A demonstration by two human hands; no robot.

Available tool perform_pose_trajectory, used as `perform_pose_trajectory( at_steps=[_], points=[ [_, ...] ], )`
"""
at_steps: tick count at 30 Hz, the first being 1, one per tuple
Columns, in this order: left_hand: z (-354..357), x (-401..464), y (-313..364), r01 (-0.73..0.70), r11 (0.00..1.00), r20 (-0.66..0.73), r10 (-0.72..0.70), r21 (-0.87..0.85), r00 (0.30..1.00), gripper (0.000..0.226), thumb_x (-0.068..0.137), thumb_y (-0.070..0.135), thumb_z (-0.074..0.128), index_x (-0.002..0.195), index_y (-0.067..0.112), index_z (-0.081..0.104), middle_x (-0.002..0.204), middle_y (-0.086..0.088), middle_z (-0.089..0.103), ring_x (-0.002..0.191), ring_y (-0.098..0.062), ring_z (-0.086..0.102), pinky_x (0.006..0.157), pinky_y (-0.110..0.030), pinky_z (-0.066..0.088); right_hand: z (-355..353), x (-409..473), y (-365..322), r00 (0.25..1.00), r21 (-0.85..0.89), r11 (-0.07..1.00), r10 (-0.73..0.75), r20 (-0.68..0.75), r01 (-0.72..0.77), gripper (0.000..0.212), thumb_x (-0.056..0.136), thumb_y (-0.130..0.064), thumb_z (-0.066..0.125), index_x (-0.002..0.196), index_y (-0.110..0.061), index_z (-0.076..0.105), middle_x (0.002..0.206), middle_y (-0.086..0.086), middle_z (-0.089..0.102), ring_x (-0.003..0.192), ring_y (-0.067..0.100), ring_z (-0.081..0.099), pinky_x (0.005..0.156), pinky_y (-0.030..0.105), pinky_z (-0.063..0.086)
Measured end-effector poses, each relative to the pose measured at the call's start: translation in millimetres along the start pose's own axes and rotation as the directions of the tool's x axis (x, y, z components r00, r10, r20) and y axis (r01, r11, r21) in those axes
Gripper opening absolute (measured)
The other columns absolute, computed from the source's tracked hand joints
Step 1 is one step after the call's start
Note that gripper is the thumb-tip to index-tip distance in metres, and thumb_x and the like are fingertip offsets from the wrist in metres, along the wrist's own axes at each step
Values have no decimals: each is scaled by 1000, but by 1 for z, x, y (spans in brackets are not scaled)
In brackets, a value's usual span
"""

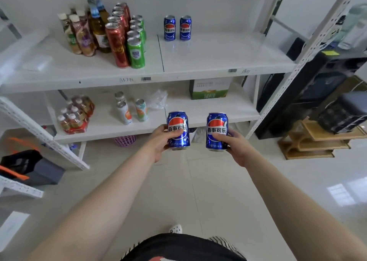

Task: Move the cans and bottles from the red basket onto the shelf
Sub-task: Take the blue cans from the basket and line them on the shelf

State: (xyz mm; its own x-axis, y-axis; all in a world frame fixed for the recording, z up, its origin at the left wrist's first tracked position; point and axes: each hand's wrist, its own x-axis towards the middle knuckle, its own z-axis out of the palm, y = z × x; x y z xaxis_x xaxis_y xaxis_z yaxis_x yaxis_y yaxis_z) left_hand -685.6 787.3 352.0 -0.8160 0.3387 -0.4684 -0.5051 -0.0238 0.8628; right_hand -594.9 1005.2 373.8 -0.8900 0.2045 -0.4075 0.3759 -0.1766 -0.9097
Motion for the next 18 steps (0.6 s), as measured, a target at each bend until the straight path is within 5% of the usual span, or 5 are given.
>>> perform_pose_trajectory(
  at_steps=[4, 9, 18],
  points=[
    [12, 58, 50, -26, 1000, 2, 26, 1, 1000, 49, 75, 17, 77, 120, 14, 57, 108, -7, 70, 92, -19, 67, 81, -32, 53, -7, 65, -45, 1000, -5, 1000, -27, 12, 28, 37, 83, -10, 70, 118, -14, 57, 101, 3, 70, 88, 17, 68, 72, 25, 54],
    [29, 134, 107, -82, 997, -12, 82, -15, 997, 49, 77, 15, 75, 122, 16, 55, 105, -3, 69, 90, -15, 66, 70, -25, 50, -21, 155, -95, 996, -13, 997, -72, 56, 73, 34, 82, -8, 70, 114, -16, 61, 97, 1, 72, 85, 15, 70, 69, 22, 54],
    [45, 252, 195, -225, 974, -131, 219, -32, 967, 51, 76, 12, 76, 122, 14, 55, 108, -5, 69, 96, -20, 66, 86, -35, 52, -36, 312, -188, 965, -81, 984, -135, 224, 156, 41, 81, -9, 71, 120, -14, 60, 104, 3, 71, 90, 16, 70, 73, 24, 55]
  ],
)
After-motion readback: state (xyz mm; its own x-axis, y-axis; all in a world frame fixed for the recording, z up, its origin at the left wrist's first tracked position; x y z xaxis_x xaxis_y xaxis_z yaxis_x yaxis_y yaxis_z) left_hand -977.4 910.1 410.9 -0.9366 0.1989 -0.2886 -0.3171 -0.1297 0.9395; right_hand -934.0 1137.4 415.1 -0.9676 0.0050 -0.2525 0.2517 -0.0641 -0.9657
